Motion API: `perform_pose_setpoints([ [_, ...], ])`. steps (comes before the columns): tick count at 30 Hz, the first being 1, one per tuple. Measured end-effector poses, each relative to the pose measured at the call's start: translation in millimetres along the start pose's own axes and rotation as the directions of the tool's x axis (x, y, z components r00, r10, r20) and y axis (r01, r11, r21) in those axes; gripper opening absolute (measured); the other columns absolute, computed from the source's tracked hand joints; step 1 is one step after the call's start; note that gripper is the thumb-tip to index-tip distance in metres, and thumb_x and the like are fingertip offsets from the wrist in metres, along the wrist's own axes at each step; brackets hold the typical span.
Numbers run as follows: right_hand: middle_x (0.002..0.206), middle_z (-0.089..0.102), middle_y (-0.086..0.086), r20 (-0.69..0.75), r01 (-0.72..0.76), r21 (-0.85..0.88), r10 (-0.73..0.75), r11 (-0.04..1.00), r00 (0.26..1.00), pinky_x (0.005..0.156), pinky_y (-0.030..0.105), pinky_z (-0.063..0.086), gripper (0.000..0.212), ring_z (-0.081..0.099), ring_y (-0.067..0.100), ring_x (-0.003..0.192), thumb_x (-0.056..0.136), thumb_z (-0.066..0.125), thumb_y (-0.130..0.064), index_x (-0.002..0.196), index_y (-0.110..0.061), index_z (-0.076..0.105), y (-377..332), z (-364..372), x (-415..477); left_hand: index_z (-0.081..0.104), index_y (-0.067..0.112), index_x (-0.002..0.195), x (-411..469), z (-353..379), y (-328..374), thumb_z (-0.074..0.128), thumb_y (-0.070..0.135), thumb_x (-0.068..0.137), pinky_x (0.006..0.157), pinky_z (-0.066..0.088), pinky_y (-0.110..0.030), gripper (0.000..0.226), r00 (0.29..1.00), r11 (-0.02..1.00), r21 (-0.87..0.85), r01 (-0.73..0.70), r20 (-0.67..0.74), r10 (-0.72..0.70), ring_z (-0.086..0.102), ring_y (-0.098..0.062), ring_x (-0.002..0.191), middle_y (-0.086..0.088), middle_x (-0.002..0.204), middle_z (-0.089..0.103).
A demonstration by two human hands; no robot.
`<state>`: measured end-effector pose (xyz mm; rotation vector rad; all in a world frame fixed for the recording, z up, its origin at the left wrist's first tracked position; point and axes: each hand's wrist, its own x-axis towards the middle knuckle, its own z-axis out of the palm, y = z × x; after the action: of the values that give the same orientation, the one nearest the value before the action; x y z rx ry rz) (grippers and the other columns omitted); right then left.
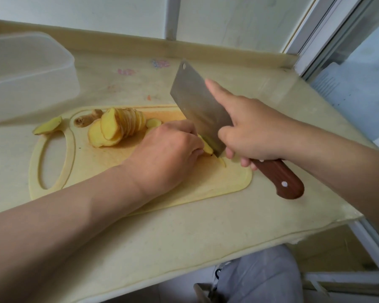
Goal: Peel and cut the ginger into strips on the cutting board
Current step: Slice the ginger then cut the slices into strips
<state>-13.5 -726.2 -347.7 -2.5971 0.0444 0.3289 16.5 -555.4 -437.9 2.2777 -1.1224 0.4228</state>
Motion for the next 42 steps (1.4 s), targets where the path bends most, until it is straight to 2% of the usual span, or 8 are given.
perform_pose_setpoints([
  [7,0.073,0.071,0.017,-0.212,0.075,0.083,-0.056,0.994,0.976,0.043,0.045,0.059,0.098,0.066,0.030,0.049,0.095,0.046,-0.003,0.159,-0.062,0.000,13.6,18.4,-31.0,0.077,0.013,0.082,-1.1,-2.4,4.2,0.053,0.024,0.090,0.065,0.055,-0.040,0.028,1.000,1.000,0.012,0.014,0.007,-0.014,0.064,-0.031,0.080,-0.004,0.089,0.067],
  [9,0.073,0.071,0.019,-0.205,0.079,0.066,-0.064,0.995,0.977,0.044,0.048,0.059,0.099,0.066,0.033,0.051,0.096,0.046,-0.004,0.156,-0.066,-0.001,16.3,18.2,-34.6,0.077,0.013,0.082,-0.8,-2.4,3.1,0.054,0.024,0.090,0.065,0.055,-0.040,0.027,1.000,1.000,0.010,0.012,0.004,-0.012,0.064,-0.031,0.079,-0.004,0.089,0.067],
  [14,0.075,0.073,0.015,-0.119,0.045,0.099,-0.033,0.994,0.992,0.043,0.033,0.057,0.097,0.064,0.023,0.045,0.097,0.045,-0.004,0.152,-0.073,0.004,20.9,9.9,-38.3,0.077,0.013,0.082,-1.0,-2.1,2.7,0.054,0.024,0.090,0.065,0.055,-0.040,0.027,1.000,1.000,0.015,0.017,0.011,-0.017,0.064,-0.031,0.078,-0.004,0.087,0.067],
  [23,0.080,0.070,0.012,0.067,0.003,-0.074,0.002,0.997,0.998,0.043,0.041,0.059,0.097,0.068,0.025,0.045,0.096,0.044,-0.005,0.154,-0.069,0.000,2.1,-4.6,-23.5,0.075,0.014,0.076,0.7,-2.1,2.5,0.048,0.026,0.089,0.057,0.053,-0.040,0.032,1.000,0.999,0.025,0.021,0.017,-0.022,0.063,-0.030,0.075,-0.003,0.081,0.063],
  [30,0.083,0.070,0.011,-0.071,0.017,0.012,-0.016,1.000,0.997,0.042,0.037,0.058,0.099,0.067,0.025,0.045,0.092,0.045,-0.003,0.159,-0.062,0.002,-1.9,7.7,-3.9,0.075,0.014,0.076,-1.0,-4.7,5.3,0.048,0.026,0.088,0.057,0.053,-0.040,0.032,0.999,0.999,0.027,0.030,0.027,-0.031,0.063,-0.030,0.074,-0.004,0.081,0.064],
  [35,0.073,0.070,0.020,-0.215,0.098,0.051,-0.085,0.994,0.973,0.048,0.051,0.058,0.099,0.066,0.036,0.055,0.096,0.047,-0.004,0.157,-0.065,-0.003,15.0,21.8,-32.9,0.076,0.013,0.080,-1.1,-4.4,6.2,0.048,0.027,0.090,0.062,0.054,-0.041,0.033,0.998,0.998,0.014,0.056,0.028,-0.057,0.064,-0.031,0.078,-0.003,0.085,0.065],
  [38,0.076,0.071,0.023,-0.195,0.082,0.079,-0.066,0.993,0.979,0.047,0.052,0.059,0.099,0.065,0.039,0.056,0.099,0.047,-0.005,0.154,-0.070,-0.003,19.3,19.5,-41.1,0.076,0.014,0.080,-1.4,-3.4,4.4,0.050,0.027,0.090,0.061,0.054,-0.041,0.031,0.998,0.998,0.016,0.055,0.025,-0.056,0.064,-0.029,0.078,-0.002,0.086,0.065],
  [42,0.077,0.072,0.019,-0.102,0.068,0.093,-0.059,0.993,0.993,0.045,0.037,0.060,0.098,0.066,0.033,0.054,0.099,0.045,-0.003,0.152,-0.072,0.001,19.3,12.0,-45.8,0.077,0.015,0.080,-1.4,-3.9,4.3,0.050,0.027,0.090,0.061,0.054,-0.041,0.031,0.998,0.998,0.017,0.054,0.026,-0.054,0.064,-0.028,0.077,-0.002,0.084,0.066],
])
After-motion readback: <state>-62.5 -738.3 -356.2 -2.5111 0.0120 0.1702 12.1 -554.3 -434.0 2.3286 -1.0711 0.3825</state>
